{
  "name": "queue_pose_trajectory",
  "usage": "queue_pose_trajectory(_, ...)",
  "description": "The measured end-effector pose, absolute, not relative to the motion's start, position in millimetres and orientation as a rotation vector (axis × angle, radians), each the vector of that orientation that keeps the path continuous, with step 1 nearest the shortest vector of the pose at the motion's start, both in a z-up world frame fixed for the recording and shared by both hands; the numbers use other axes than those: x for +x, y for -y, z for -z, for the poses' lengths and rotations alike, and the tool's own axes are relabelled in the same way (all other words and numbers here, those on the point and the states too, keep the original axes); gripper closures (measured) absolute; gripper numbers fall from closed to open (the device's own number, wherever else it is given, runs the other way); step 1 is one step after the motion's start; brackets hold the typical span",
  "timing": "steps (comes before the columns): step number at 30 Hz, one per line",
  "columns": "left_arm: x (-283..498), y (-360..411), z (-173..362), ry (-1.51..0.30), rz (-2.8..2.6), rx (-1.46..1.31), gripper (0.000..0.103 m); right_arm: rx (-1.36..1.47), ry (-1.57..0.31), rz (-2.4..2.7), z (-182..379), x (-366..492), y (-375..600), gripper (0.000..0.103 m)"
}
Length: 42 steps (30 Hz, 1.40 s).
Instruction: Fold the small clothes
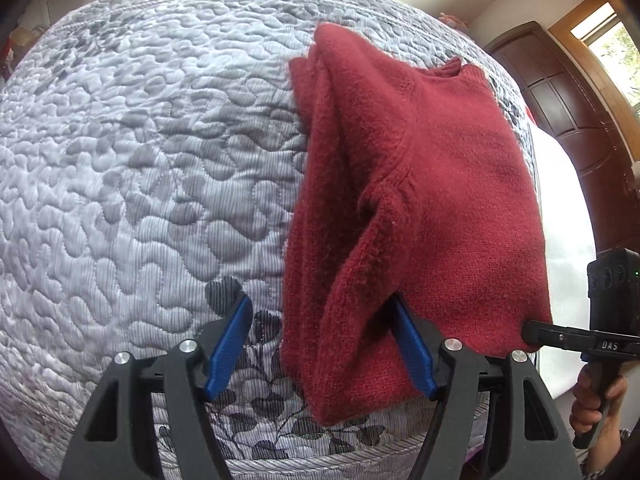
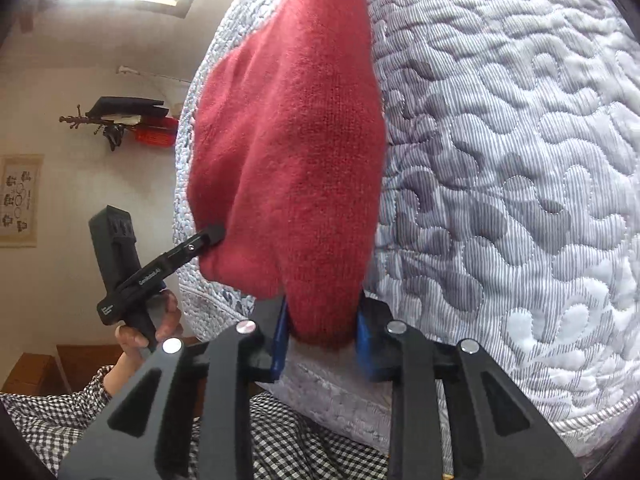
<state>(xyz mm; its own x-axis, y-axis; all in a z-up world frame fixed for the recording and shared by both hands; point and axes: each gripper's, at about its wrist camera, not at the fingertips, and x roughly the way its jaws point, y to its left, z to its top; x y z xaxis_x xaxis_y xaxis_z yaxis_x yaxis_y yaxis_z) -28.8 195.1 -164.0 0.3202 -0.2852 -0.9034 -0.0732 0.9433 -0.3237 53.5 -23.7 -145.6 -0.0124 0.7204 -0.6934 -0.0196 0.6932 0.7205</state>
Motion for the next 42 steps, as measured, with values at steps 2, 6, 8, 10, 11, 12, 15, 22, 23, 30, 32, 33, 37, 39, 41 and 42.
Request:
queue_pose_trajectory(2,-32.0,-192.1,157.0,-1.23,0.149,-0.302,0.033,0.596,-1.463,-0.639,135.3,45.6,36.7,0.078)
queue_pose_trajectory(6,-32.9,-188.8,162.5,-1.238,0.136,-0.255,0.031,0.488,-1.493,-0.589,139.8,48.1,33.5,0.077)
queue_pose_trajectory(8,-33.2,-190.7,170.1,-1.252,0.128,-0.263,0.029,0.447,-1.513,-0.555,152.0,47.8,24.7,0.076)
queue_pose_trajectory(10,-33.7,-192.9,178.3,-1.26,0.121,-0.265,0.023,0.442,-1.524,-0.526,162.8,48.4,23.5,0.075)
queue_pose_trajectory(11,-33.7,-193.3,182.2,-1.264,0.12,-0.267,0.023,0.444,-1.528,-0.514,168.5,48.7,22.8,0.075)
queue_pose_trajectory(12,-33.9,-193.4,185.6,-1.267,0.119,-0.269,0.022,0.438,-1.528,-0.502,173.8,49.0,21.2,0.073)
queue_pose_trajectory(15,-33.1,-190.9,190.2,-1.271,0.111,-0.254,0.021,0.423,-1.534,-0.475,180.3,47.3,18.3,0.07)
queue_pose_trajectory(22,-35.2,-184.8,160.7,-1.29,0.063,-0.198,0.016,0.25,-1.473,-0.397,135.9,40.7,15.0,0.038)
queue_pose_trajectory(23,-37.1,-184.3,155.4,-1.298,0.037,-0.181,0.015,0.212,-1.459,-0.377,127.9,39.9,15.3,0.034)
queue_pose_trajectory(30,-51.6,-182.8,119.5,-1.289,-0.054,-0.172,0.014,0.021,-1.368,-0.266,84.8,31.4,-6.8,0.007)
queue_pose_trajectory(32,-55.5,-181.8,110.5,-1.278,-0.056,-0.167,0.014,-0.003,-1.351,-0.267,78.0,28.3,-13.1,0.007)
queue_pose_trajectory(33,-56.7,-181.4,107.0,-1.273,-0.053,-0.165,0.014,-0.012,-1.34,-0.262,75.9,27.0,-15.1,0.007)
queue_pose_trajectory(37,-63.7,-176.6,93.8,-1.265,-0.053,-0.148,0.013,-0.01,-1.342,-0.251,66.5,22.1,-20.4,0.005)
queue_pose_trajectory(39,-69.2,-176.0,88.2,-1.261,-0.061,-0.146,0.012,0.013,-1.357,-0.26,63.9,20.0,-21.0,0.005)
queue_pose_trajectory(41,-73.9,-176.2,84.1,-1.259,-0.072,-0.142,0.012,0.044,-1.367,-0.268,60.1,17.1,-21.2,0.005)
queue_pose_trajectory(42,-76.3,-176.4,82.1,-1.257,-0.077,-0.137,0.012,0.051,-1.366,-0.271,58.0,16.0,-21.1,0.005)
